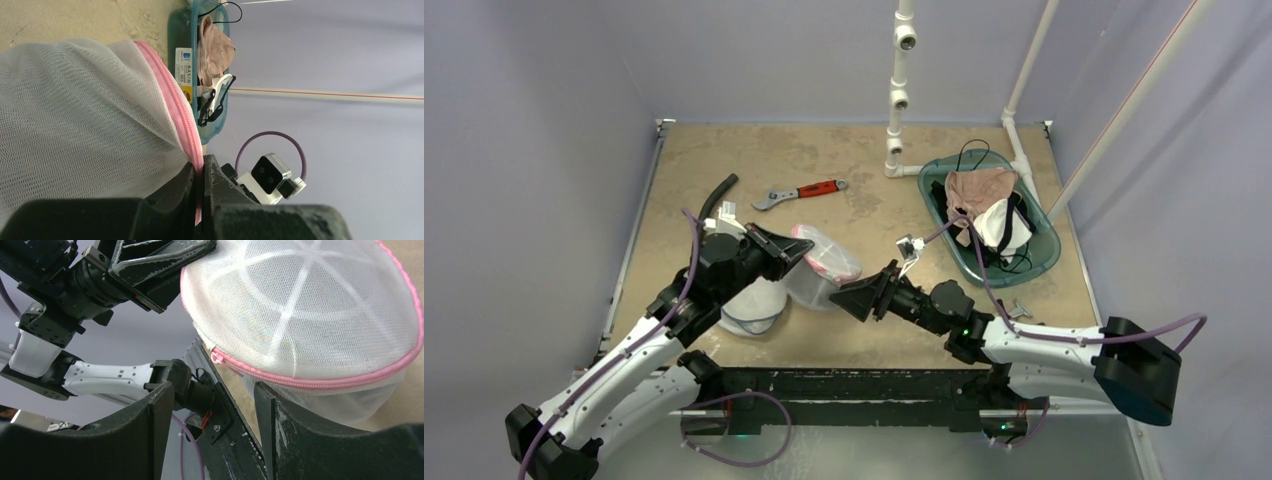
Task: Unzip the laundry bag and remove the bra
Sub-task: Unzip the laundry bag at the center of the board.
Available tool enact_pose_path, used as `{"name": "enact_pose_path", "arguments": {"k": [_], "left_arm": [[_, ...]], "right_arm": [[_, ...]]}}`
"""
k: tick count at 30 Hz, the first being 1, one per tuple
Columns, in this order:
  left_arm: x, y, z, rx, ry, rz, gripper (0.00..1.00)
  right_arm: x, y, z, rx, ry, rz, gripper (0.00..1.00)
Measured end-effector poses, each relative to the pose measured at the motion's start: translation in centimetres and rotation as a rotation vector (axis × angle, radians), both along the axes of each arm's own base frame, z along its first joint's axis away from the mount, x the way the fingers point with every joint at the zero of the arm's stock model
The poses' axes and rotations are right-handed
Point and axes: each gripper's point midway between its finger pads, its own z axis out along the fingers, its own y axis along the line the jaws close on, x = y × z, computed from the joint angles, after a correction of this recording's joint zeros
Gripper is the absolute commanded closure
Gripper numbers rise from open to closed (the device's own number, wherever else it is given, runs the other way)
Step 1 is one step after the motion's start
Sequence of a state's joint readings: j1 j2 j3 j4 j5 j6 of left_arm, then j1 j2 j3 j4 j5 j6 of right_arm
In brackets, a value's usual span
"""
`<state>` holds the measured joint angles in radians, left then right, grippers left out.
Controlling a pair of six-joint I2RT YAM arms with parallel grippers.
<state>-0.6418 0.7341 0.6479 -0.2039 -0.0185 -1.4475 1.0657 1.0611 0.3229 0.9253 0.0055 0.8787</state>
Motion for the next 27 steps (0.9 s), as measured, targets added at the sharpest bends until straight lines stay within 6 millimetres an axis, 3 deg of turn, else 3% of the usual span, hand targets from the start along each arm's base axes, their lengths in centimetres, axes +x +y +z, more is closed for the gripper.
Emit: {"name": "enact_pose_path", "arguments": {"k": [12,27], "left_arm": [[-0.2,-0.2,0.2,-0.006,0.0,-0.014,1.0],[-0.2,-0.2,0.3,-0.008,-0.002,-0.014,1.0]], "right_arm": [[0.4,0.7,0.9,0.044,0.007,-0.002,0.44],[0.9,0.5,2.1,0.098,0.001,-0.031,0.62]]}}
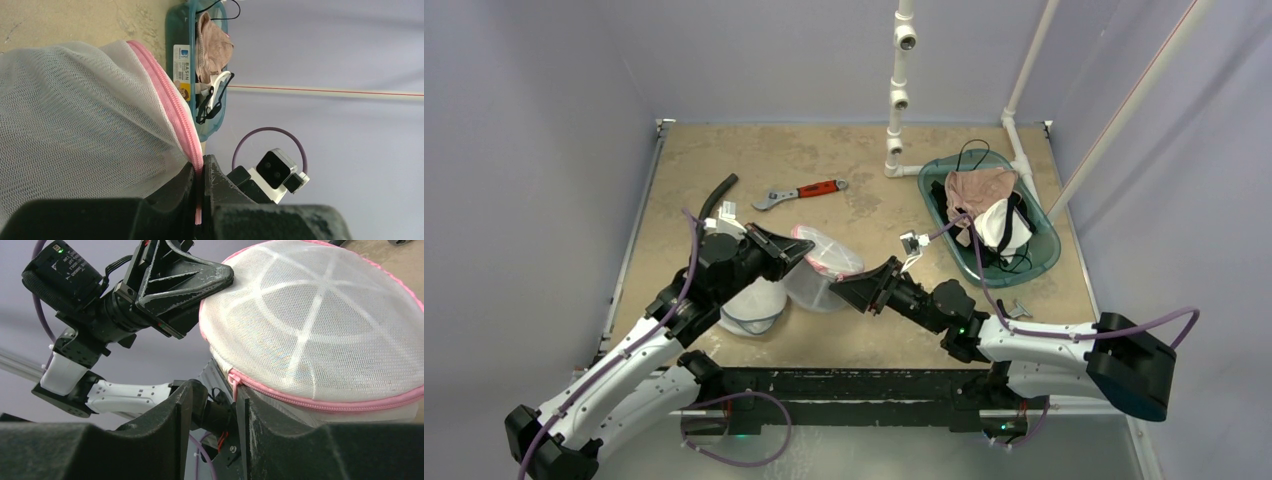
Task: Unzip the laundry bag and remove the bra
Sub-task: Unzip the laundry bag at the center of the board.
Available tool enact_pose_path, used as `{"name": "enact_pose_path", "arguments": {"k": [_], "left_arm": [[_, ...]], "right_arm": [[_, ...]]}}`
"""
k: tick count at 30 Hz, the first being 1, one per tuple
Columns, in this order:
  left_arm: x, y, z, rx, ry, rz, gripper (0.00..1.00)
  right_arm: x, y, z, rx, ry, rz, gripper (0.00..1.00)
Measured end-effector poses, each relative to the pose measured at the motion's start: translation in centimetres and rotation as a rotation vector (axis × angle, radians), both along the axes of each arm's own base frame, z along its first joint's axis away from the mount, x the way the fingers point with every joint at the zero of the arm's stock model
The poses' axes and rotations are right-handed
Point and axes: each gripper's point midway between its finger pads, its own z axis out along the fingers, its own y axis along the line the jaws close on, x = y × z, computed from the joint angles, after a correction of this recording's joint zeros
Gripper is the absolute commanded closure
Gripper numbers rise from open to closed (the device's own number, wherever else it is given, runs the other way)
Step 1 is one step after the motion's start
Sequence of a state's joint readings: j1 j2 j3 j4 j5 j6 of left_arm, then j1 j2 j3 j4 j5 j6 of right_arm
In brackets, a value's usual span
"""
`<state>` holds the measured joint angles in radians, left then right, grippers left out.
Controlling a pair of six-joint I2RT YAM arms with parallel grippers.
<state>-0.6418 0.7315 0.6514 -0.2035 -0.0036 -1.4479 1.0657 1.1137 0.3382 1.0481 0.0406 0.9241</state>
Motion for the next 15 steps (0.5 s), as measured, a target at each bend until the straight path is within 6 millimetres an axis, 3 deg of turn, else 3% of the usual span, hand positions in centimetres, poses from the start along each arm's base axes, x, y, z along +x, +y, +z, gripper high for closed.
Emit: {"name": "enact_pose_path", "arguments": {"k": [15], "left_arm": [[-0.07,0.05,0.16,-0.003,-0.004,0.0,1.0]], "right_arm": [[0.75,-0.27,-0.4,-0.007,0.024,-0.044,0.78]]}}
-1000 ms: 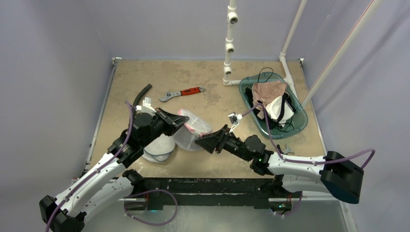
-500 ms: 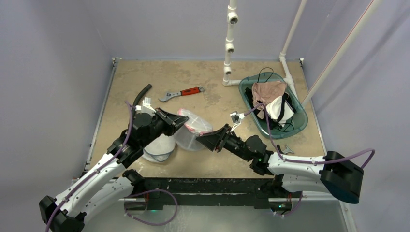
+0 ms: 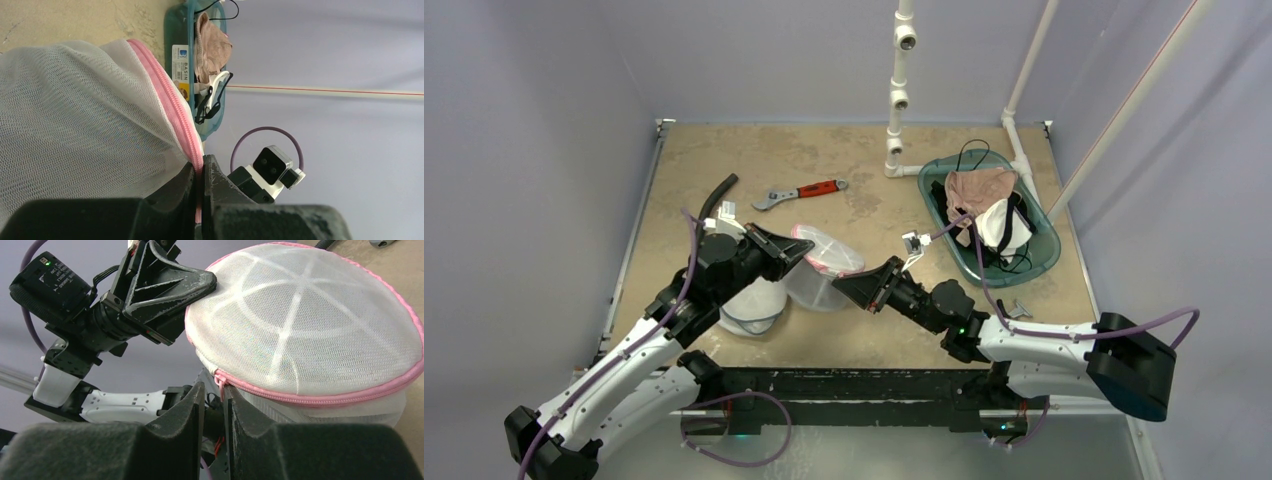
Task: Unzip the laundry bag and remove the bra
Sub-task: Unzip the laundry bag at the center of the board.
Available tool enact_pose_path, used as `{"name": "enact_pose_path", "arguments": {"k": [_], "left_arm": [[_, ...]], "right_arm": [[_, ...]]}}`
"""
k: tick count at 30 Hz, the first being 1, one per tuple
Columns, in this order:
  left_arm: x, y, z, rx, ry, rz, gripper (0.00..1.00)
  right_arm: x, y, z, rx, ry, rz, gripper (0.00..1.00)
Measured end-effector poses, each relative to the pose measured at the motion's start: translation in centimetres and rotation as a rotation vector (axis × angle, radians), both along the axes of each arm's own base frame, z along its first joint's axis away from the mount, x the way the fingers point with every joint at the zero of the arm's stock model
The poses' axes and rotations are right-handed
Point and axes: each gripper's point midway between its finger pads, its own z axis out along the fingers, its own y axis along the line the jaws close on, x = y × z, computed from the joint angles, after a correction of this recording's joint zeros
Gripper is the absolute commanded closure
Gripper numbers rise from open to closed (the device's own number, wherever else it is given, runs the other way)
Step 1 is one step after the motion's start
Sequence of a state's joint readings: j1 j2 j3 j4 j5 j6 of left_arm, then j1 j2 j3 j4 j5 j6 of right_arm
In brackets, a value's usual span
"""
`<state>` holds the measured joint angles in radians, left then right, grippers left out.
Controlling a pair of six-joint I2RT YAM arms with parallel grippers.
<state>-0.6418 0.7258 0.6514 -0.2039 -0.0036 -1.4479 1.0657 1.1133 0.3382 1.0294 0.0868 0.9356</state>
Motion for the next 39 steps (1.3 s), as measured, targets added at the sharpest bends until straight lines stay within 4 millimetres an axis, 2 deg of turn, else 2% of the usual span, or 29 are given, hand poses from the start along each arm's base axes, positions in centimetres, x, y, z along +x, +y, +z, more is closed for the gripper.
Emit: {"name": "enact_pose_path", "arguments": {"k": [5,10,20,27,37,39], "left_arm": [[0.0,0.0,0.1,-0.002,-0.002,0.0,1.0],[0.0,0.0,0.1,-0.002,-0.002,0.0,1.0],[-0.1,0.0,0.1,-0.003,-0.002,-0.004,1.0],[-0.1,-0.3,-0.1,0.007,-0.002,-0.02,1.0],[0.8,-2.8,-1.7,0.03,0.009,-0.117,1.0],[1.0,-3.5,-2.3,0.045,0.008,-0.145,1.0]], "right_arm": [[0.0,0.0,0.0,0.0,0.0,-0.002,0.85],[0.0,-0.1,-0.1,-0.002,0.001,-0.003,1.0],[0.1,-0.6,-0.5,-0.017,-0.006,-0.023,1.0],[0.9,-2.9,-1.2,-0.117,-0.049,-0.117,1.0],[1.8,-7.2,-5.9,-0.34,0.023,-0.26,1.0],[1.8,-8.2,-6.2,-0.36,0.038,-0.29,1.0]]}}
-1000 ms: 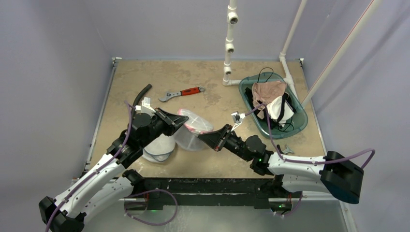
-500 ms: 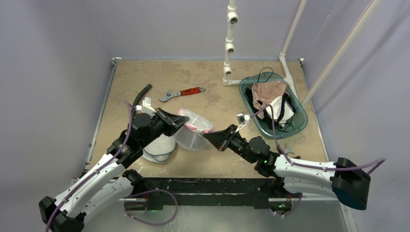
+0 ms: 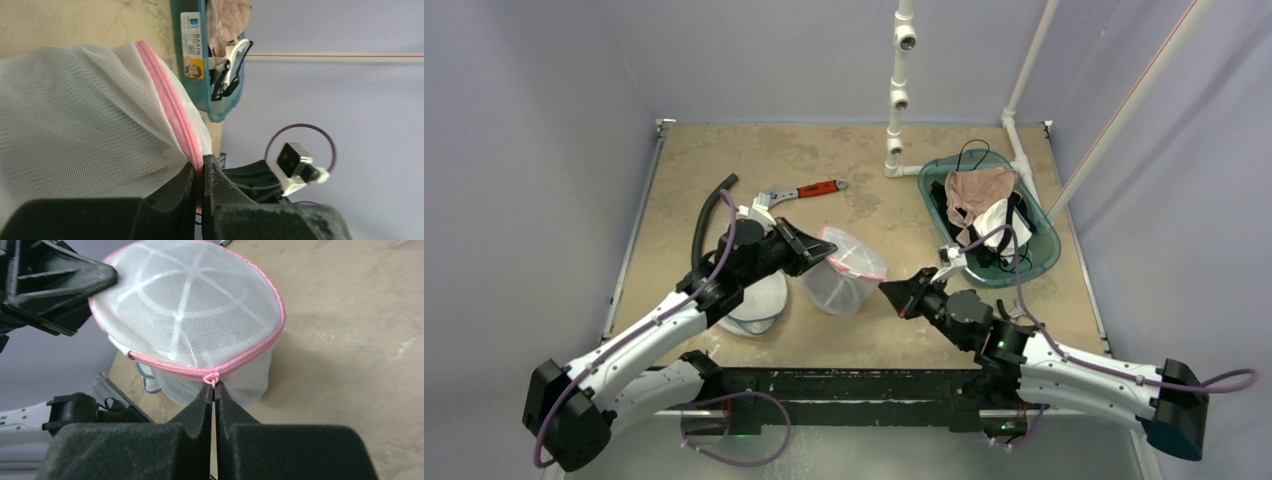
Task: Unzip the laundry bag and remove the bra
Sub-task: Unzip the laundry bag at the center of the board.
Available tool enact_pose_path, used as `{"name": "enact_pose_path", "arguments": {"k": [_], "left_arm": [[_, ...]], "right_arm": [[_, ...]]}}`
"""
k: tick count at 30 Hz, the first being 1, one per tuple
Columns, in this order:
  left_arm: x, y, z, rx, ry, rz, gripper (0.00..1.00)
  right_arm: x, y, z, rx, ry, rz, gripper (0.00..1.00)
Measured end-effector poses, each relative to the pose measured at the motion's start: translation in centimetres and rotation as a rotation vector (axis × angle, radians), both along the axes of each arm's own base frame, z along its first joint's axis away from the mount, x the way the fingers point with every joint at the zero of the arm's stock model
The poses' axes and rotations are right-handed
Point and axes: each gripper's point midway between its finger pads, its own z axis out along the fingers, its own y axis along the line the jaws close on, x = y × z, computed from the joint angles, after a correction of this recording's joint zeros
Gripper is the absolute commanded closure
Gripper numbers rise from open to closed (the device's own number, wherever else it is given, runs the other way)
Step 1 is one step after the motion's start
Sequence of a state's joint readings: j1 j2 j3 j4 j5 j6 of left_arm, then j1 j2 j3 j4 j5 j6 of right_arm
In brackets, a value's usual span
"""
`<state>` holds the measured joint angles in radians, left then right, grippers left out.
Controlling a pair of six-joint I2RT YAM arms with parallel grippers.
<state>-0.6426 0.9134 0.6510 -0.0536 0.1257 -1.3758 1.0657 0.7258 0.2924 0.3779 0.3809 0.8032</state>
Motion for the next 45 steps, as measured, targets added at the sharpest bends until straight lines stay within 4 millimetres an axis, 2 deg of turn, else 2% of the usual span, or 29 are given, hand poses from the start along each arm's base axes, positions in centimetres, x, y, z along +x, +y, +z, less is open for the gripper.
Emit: {"name": "enact_pose_path", "arguments": {"k": [4,8,12,13,14,17,19,22,24,25,29,31,33,35,37,41,43,45], "left_arm": [[0.9,-1.3,-2.3,0.085,0.006,-0.062,1.0],[1.8,-2.8,-3.7,0.144,-0.064,-0.144,1.0],[2.9,-5.0,-4.9,0.198,-0.153,-0.279,1.0],[3.2,-5.6,-5.0,0.213,-0.177,-0.313,0.95],[3.6,-6.0,-5.1,0.224,-0.195,-0.335,0.84],[4.1,-6.4,-5.6,0.256,-0.251,-0.371,0.45],[4.0,-6.1,-6.0,0.257,-0.269,-0.362,0.3],[3.1,-4.4,-7.4,0.288,-0.25,-0.317,0.19],[2.5,-3.0,-7.0,0.308,-0.249,-0.273,0.17],[2.1,-2.3,-6.2,0.311,-0.259,-0.243,0.17],[0.5,-0.2,-0.2,0.24,-0.357,-0.11,0.15],[-1.3,-0.4,2.2,0.164,-0.384,-0.078,0.15],[-3.4,-1.2,2.9,0.099,-0.368,-0.083,0.15],[-5.4,-3.0,1.4,0.076,-0.299,-0.11,0.17],[-6.9,-4.7,-1.7,0.111,-0.213,-0.135,0.2],[-7.7,-6.6,-7.6,0.224,-0.087,-0.127,0.27],[-7.4,-6.8,-8.5,0.233,-0.068,-0.1,0.29],[-6.8,-7.0,-8.7,0.222,-0.062,-0.064,0.33]], "right_arm": [[0.0,-1.8,0.4,-0.017,-0.018,-0.044,1.0],[-0.3,-2.6,0.4,-0.06,-0.052,-0.031,1.0],[-0.9,-2.7,0.4,-0.096,-0.088,0.012,1.0],[-1.0,-2.8,0.3,-0.103,-0.095,0.025,1.0],[-1.2,-2.7,0.1,-0.109,-0.099,0.035,1.0],[-1.5,-2.6,-0.8,-0.128,-0.101,0.064,1.0],[-1.6,-2.4,-1.5,-0.143,-0.095,0.075,1.0],[-1.8,-2.1,-3.0,-0.172,-0.076,0.094,1.0],[-1.8,-2.0,-3.7,-0.193,-0.064,0.098,1.0],[-1.7,-2.0,-3.9,-0.201,-0.06,0.099,1.0],[-1.6,-1.8,-4.5,-0.219,-0.056,0.1,1.0],[-1.5,-1.7,-4.7,-0.227,-0.055,0.1,1.0],[-1.4,-1.6,-4.8,-0.233,-0.057,0.1,1.0],[-1.3,-1.5,-4.9,-0.239,-0.058,0.102,1.0],[-1.3,-1.5,-5.1,-0.245,-0.058,0.103,1.0],[-1.2,-1.4,-4.9,-0.251,-0.063,0.105,1.0],[-1.2,-1.4,-4.8,-0.251,-0.069,0.106,1.0],[-1.2,-1.4,-4.7,-0.25,-0.072,0.107,1.0]]}}
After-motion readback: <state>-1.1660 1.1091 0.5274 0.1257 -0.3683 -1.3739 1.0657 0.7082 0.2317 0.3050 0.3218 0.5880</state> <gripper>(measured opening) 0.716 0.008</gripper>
